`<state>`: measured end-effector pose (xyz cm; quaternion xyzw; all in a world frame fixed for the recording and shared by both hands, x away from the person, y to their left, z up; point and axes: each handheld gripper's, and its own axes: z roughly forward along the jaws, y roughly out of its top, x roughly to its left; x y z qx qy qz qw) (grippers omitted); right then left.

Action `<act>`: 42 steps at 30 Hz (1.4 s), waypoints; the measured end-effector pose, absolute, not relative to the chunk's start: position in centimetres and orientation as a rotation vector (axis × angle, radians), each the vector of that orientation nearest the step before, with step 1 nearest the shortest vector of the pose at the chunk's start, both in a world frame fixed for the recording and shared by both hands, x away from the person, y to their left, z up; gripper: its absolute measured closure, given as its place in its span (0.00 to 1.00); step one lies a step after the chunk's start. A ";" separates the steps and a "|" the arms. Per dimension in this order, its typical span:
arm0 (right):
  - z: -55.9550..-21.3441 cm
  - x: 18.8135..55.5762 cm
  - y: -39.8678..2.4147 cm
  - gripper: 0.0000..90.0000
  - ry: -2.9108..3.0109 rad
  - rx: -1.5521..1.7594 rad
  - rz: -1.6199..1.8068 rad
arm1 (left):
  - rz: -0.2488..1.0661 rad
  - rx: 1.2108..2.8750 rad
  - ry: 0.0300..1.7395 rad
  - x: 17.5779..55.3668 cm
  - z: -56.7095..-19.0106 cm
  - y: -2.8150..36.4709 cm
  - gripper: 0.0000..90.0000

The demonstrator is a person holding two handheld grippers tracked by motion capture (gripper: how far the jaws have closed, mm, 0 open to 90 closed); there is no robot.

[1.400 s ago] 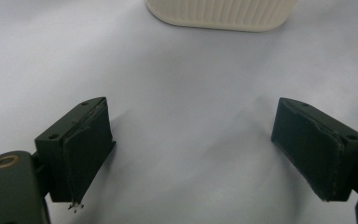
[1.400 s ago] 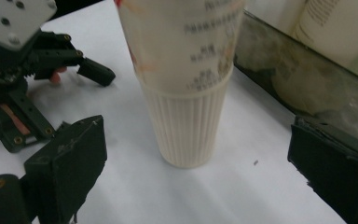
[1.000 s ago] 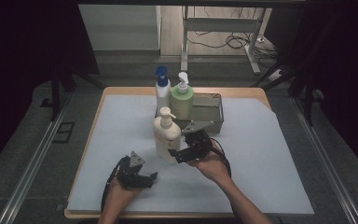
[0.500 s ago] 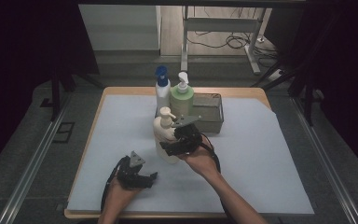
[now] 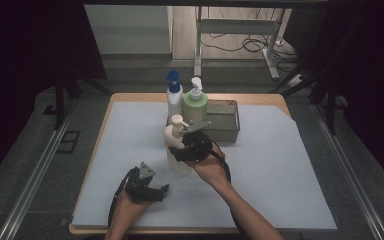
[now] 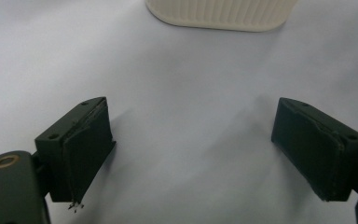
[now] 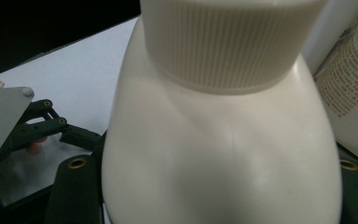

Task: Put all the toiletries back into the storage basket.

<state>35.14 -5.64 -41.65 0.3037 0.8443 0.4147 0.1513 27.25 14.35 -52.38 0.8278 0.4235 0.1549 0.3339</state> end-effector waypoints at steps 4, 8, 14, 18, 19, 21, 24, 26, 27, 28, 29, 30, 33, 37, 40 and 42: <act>-41.5 35.2 -5.7 0.40 2.439 0.872 1.177 | 0.404 2.161 1.106 27.3 -52.4 14.4 0.13; -41.3 35.1 -5.8 0.40 2.445 0.868 1.165 | 0.403 2.162 1.106 27.3 -52.4 14.4 0.13; -40.6 34.6 -5.9 0.40 2.462 0.847 1.118 | 0.402 2.161 1.107 27.3 -52.4 14.4 0.13; -40.0 34.5 -6.5 0.40 2.457 0.845 1.126 | 0.401 2.157 1.109 27.3 -52.4 14.3 0.13; -39.9 34.5 -6.7 0.40 2.458 0.853 1.130 | 0.403 2.157 1.108 27.3 -52.4 14.3 0.13; -39.5 34.5 -7.1 0.40 2.458 0.859 1.143 | 0.401 2.158 1.107 27.3 -52.4 14.3 0.13; -38.9 34.5 -7.9 0.40 2.465 0.877 1.164 | 0.400 2.156 1.109 27.3 -52.4 14.3 0.13; -38.6 34.5 -8.3 0.40 2.473 0.881 1.175 | 0.400 2.157 1.109 27.3 -52.4 14.3 0.13; -38.5 34.5 -8.5 0.40 2.471 0.887 1.179 | 0.400 2.156 1.109 27.3 -52.4 14.3 0.13; -38.3 34.5 -8.7 0.40 2.472 0.886 1.180 | 0.400 2.158 1.109 27.3 -52.4 14.3 0.13; -38.1 34.5 -8.9 0.40 2.473 0.888 1.179 | 0.401 2.160 1.108 27.3 -52.4 14.4 0.13; -38.0 34.5 -9.1 0.40 2.471 0.892 1.180 | 0.401 2.160 1.108 27.3 -52.4 14.4 0.13; -37.5 34.5 -9.7 0.40 2.465 0.899 1.177 | 0.401 2.160 1.107 27.3 -52.4 14.4 0.13; -36.6 34.4 -10.6 0.40 2.456 0.905 1.174 | 0.399 2.157 1.109 27.3 -52.4 14.3 0.13; -35.9 34.4 -11.3 0.40 2.446 0.903 1.172 | 0.399 2.156 1.109 27.3 -52.4 14.3 0.13; -35.4 34.5 -11.7 0.40 2.444 0.909 1.170 | 0.399 2.164 1.105 27.3 -52.3 14.4 0.13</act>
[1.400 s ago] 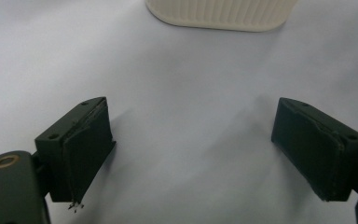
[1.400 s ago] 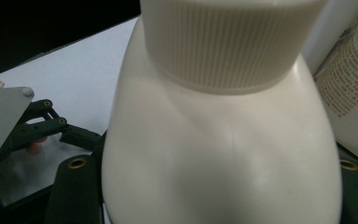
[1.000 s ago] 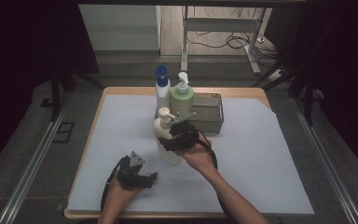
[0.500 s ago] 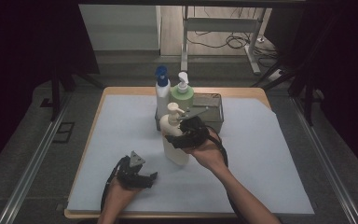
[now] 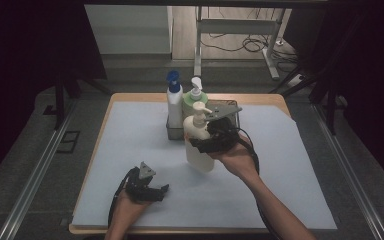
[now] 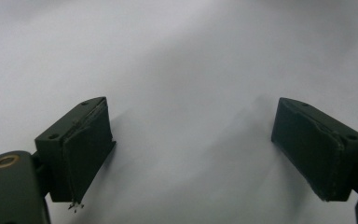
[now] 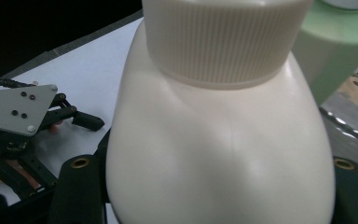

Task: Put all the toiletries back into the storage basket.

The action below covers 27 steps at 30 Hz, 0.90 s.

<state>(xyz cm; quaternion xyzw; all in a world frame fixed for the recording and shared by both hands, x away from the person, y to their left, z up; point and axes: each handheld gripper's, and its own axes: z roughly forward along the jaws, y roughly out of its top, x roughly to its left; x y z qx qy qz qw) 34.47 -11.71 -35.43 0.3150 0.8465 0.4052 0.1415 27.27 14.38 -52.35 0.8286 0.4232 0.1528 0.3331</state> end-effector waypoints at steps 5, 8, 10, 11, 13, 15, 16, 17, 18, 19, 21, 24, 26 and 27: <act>-34.4 34.7 -12.9 0.40 2.425 0.923 1.164 | 0.399 2.164 1.106 27.3 -52.3 14.4 0.13; -33.6 34.8 -13.6 0.40 2.404 0.941 1.164 | 0.399 2.162 1.107 27.3 -52.4 14.4 0.13; -33.2 34.9 -14.0 0.40 2.394 0.947 1.162 | 0.399 2.162 1.107 27.3 -52.4 14.4 0.13; -33.0 34.9 -14.3 0.40 2.391 0.950 1.157 | 0.399 2.164 1.106 27.3 -52.3 14.4 0.13; -32.6 35.1 -14.8 0.40 2.378 0.952 1.147 | 0.399 2.161 1.108 27.3 -52.4 14.4 0.13; -32.4 35.3 -15.2 0.40 2.367 0.961 1.136 | 0.399 2.164 1.106 27.3 -52.3 14.4 0.13; -32.3 35.4 -15.4 0.40 2.361 0.968 1.128 | 0.399 2.164 1.106 27.3 -52.3 14.4 0.13; -32.2 35.5 -15.6 0.40 2.354 0.975 1.123 | 0.398 2.158 1.109 27.3 -52.4 14.3 0.13; -32.2 35.7 -15.9 0.40 2.347 0.982 1.118 | 0.399 2.162 1.107 27.3 -52.4 14.4 0.13; -32.1 35.9 -16.1 0.40 2.341 0.989 1.114 | 0.399 2.164 1.106 27.3 -52.3 14.4 0.13; -32.1 36.2 -16.5 0.40 2.327 1.012 1.108 | 0.399 2.164 1.106 27.3 -52.3 14.4 0.13; -32.1 36.7 -17.1 0.40 2.304 1.033 1.102 | 0.399 2.163 1.107 27.3 -52.3 14.4 0.13; -32.1 37.0 -17.4 0.40 2.287 1.046 1.103 | 0.399 2.164 1.107 27.3 -52.3 14.4 0.13; -32.0 37.2 -17.5 0.40 2.280 1.047 1.102 | 0.397 2.153 1.114 27.2 -52.4 14.3 0.13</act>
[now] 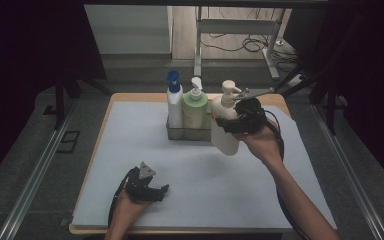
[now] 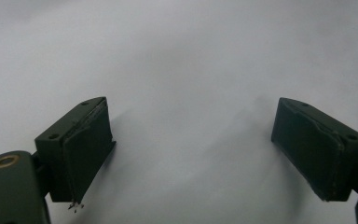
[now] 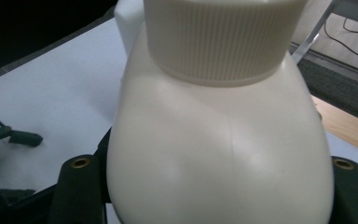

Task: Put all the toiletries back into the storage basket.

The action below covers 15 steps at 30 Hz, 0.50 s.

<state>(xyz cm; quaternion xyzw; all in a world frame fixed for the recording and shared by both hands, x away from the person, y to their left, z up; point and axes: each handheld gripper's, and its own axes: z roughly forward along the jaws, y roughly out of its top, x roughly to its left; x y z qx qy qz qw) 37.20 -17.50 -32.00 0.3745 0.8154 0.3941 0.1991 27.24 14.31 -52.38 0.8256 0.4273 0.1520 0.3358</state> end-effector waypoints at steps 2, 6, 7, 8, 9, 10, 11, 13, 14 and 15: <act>-31.9 37.5 -17.6 0.40 2.266 1.053 1.098 | 0.397 2.157 1.111 27.2 -52.4 14.3 0.13; -31.7 38.2 -17.7 0.40 2.244 1.060 1.096 | 0.398 2.159 1.109 27.3 -52.4 14.3 0.13; -31.6 38.3 -17.7 0.40 2.240 1.059 1.097 | 0.399 2.162 1.108 27.3 -52.4 14.4 0.13; -31.6 38.6 -17.7 0.40 2.234 1.060 1.096 | 0.399 2.165 1.106 27.3 -52.3 14.4 0.13; -31.6 38.7 -17.7 0.40 2.228 1.064 1.097 | 0.399 2.165 1.106 27.3 -52.3 14.4 0.13; -31.7 38.9 -17.6 0.40 2.227 1.065 1.095 | 0.399 2.165 1.106 27.3 -52.3 14.4 0.13; -31.7 39.1 -17.6 0.40 2.221 1.069 1.095 | 0.398 2.157 1.110 27.3 -52.4 14.3 0.13; -31.8 39.4 -17.6 0.40 2.216 1.075 1.094 | 0.399 2.165 1.106 27.3 -52.3 14.4 0.13; -31.8 39.6 -17.6 0.40 2.212 1.080 1.096 | 0.399 2.166 1.106 27.3 -52.3 14.4 0.13; -31.8 39.9 -17.6 0.40 2.203 1.085 1.102 | 0.400 2.164 1.106 27.3 -52.3 14.4 0.13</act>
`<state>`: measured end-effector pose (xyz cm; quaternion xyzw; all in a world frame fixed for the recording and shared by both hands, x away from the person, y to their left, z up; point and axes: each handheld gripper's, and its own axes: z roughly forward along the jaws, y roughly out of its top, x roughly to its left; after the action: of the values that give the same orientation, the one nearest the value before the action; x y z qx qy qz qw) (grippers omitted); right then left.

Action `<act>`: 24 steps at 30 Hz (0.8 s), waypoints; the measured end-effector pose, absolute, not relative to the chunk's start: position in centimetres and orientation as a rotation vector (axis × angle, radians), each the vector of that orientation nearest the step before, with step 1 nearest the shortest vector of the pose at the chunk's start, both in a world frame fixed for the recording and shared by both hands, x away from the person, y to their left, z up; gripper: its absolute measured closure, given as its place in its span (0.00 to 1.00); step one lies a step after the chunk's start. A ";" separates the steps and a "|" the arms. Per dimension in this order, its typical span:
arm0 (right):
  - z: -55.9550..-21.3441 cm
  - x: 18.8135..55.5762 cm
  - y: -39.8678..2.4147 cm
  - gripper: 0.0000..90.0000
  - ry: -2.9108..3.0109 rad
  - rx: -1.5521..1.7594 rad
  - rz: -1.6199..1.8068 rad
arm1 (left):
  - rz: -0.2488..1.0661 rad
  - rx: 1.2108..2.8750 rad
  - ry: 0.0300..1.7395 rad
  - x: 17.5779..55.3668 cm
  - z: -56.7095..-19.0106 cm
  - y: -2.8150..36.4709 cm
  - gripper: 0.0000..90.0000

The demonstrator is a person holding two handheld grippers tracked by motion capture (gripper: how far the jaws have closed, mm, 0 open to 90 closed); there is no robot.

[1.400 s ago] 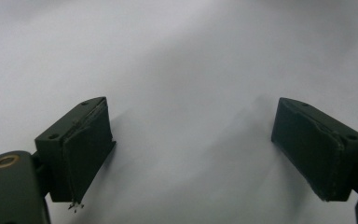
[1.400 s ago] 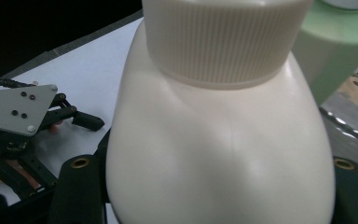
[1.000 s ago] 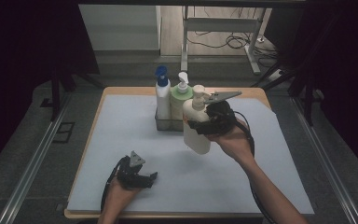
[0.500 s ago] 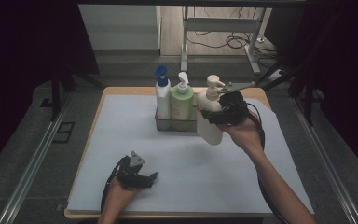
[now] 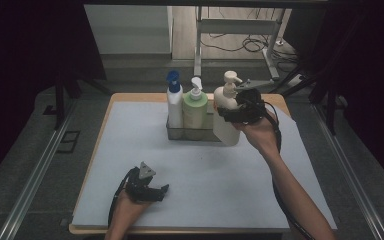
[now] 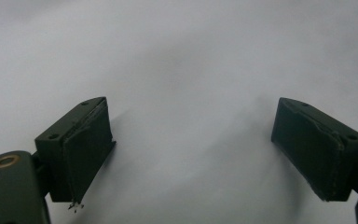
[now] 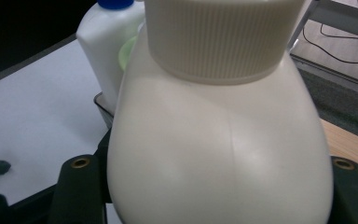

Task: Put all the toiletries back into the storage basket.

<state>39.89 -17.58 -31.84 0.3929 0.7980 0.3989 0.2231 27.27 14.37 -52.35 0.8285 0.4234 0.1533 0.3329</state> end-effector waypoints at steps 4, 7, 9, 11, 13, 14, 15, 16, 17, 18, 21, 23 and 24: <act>-31.9 40.6 -17.5 0.40 2.189 1.098 1.105 | 0.401 2.163 1.106 27.3 -52.4 14.4 0.13; -31.9 41.2 -17.4 0.40 2.179 1.095 1.098 | 0.400 2.164 1.106 27.3 -52.4 14.4 0.13; -31.9 41.6 -17.3 0.40 2.172 1.099 1.098 | 0.401 2.162 1.107 27.3 -52.4 14.4 0.13; -32.0 42.0 -17.2 0.40 2.165 1.108 1.104 | 0.402 2.162 1.106 27.3 -52.4 14.4 0.13; -32.1 42.3 -17.2 0.40 2.160 1.118 1.106 | 0.402 2.162 1.106 27.3 -52.4 14.4 0.13; -32.1 42.5 -17.2 0.40 2.155 1.121 1.108 | 0.402 2.162 1.106 27.3 -52.4 14.4 0.13; -32.1 42.6 -17.1 0.40 2.151 1.128 1.107 | 0.402 2.161 1.106 27.3 -52.4 14.4 0.13; -32.2 42.9 -17.1 0.40 2.144 1.135 1.103 | 0.402 2.161 1.106 27.3 -52.4 14.4 0.13; -32.3 43.0 -17.1 0.40 2.141 1.137 1.100 | 0.402 2.161 1.106 27.3 -52.4 14.4 0.13; -32.4 43.3 -17.0 0.40 2.137 1.142 1.097 | 0.402 2.161 1.106 27.3 -52.4 14.4 0.13; -32.6 43.8 -16.9 0.40 2.128 1.155 1.099 | 0.401 2.162 1.106 27.3 -52.4 14.4 0.13; -32.6 44.2 -16.9 0.40 2.122 1.163 1.103 | 0.402 2.162 1.106 27.3 -52.4 14.4 0.13; -32.7 44.5 -16.9 0.40 2.117 1.167 1.104 | 0.402 2.162 1.106 27.3 -52.4 14.4 0.13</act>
<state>44.47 -16.87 -32.68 0.4264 0.7733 0.4034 0.2395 27.26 14.37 -52.37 0.8280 0.4236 0.1539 0.3337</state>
